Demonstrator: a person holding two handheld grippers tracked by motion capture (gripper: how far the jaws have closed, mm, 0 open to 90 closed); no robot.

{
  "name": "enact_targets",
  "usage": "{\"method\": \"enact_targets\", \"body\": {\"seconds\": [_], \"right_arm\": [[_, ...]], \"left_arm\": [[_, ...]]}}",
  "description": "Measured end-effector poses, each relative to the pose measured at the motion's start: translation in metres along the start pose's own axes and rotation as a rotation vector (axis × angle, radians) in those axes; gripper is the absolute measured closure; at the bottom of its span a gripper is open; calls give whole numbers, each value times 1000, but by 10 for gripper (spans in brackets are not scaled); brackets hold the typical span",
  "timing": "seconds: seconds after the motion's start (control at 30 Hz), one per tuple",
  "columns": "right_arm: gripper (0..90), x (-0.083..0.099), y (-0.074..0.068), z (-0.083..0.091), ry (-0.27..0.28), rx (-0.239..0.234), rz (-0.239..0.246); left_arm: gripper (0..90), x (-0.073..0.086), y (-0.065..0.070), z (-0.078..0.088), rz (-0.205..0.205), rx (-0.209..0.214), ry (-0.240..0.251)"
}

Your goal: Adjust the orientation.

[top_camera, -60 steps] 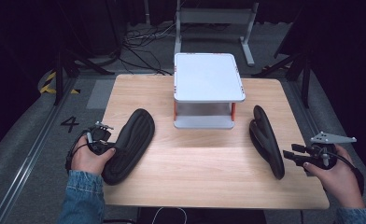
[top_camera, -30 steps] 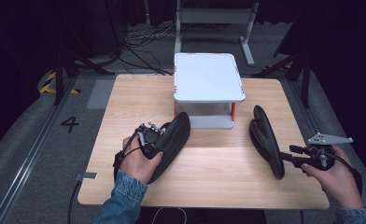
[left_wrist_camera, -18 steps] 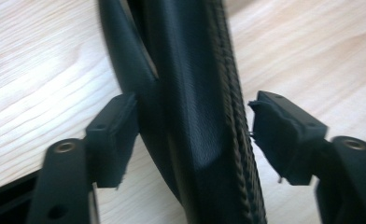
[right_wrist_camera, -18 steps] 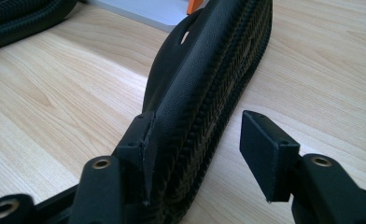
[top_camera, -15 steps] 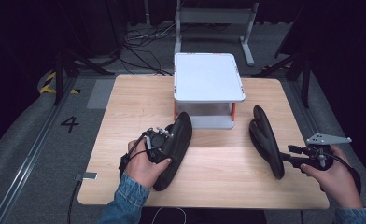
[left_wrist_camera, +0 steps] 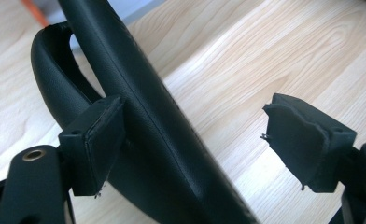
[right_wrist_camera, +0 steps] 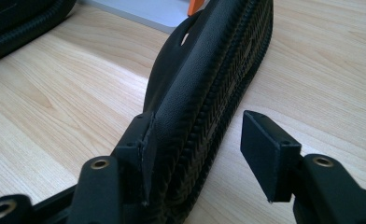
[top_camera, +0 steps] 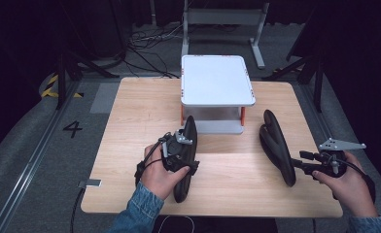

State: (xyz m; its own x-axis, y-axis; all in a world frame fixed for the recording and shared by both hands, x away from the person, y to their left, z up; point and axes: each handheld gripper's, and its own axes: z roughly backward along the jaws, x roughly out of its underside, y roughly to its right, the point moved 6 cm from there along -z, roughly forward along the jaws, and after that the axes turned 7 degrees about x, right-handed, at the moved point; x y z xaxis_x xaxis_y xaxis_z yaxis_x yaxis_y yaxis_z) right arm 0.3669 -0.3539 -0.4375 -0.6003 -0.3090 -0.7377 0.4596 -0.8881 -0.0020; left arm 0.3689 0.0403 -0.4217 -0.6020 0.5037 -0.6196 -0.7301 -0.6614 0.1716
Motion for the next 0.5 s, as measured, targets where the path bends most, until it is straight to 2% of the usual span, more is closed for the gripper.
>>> {"method": "enact_targets", "body": {"seconds": [0.07, 0.13, 0.17, 0.2, 0.23, 0.27, 0.33, 0.43, 0.47, 0.5], "right_arm": [[468, 0, 0, 0, 2, 2, -1], [466, 1, -1, 0, 3, 0, -6], [466, 2, -1, 1, 3, 1, -7], [466, 3, 0, 2, 0, 2, -10], [466, 3, 0, 2, 0, 2, -10], [466, 4, 0, 3, -2, 4, -8], [465, 6, 1, 5, -4, 7, -10], [466, 7, 4, 8, 2, 14, -18], [466, 7, 5, 9, 2, 18, -22], [466, 7, 5, 9, 2, 18, -22]], "left_arm": [[208, -4, 6, -1, -25, 29, 16], [246, -9, 16, -5, -39, 97, 43], [260, -12, 23, -8, -50, 160, 48], [282, -12, 23, -8, -50, 160, 48], [282, -14, 29, -12, -69, 189, 50], [295, -16, 31, -13, -88, 193, 54], [285, -17, 32, -12, -98, 180, 42], [284, -16, 27, -9, -85, 171, 48], [284, -13, 16, -5, -65, 157, 42], [286, -13, 16, -5, -65, 157, 42]]}}
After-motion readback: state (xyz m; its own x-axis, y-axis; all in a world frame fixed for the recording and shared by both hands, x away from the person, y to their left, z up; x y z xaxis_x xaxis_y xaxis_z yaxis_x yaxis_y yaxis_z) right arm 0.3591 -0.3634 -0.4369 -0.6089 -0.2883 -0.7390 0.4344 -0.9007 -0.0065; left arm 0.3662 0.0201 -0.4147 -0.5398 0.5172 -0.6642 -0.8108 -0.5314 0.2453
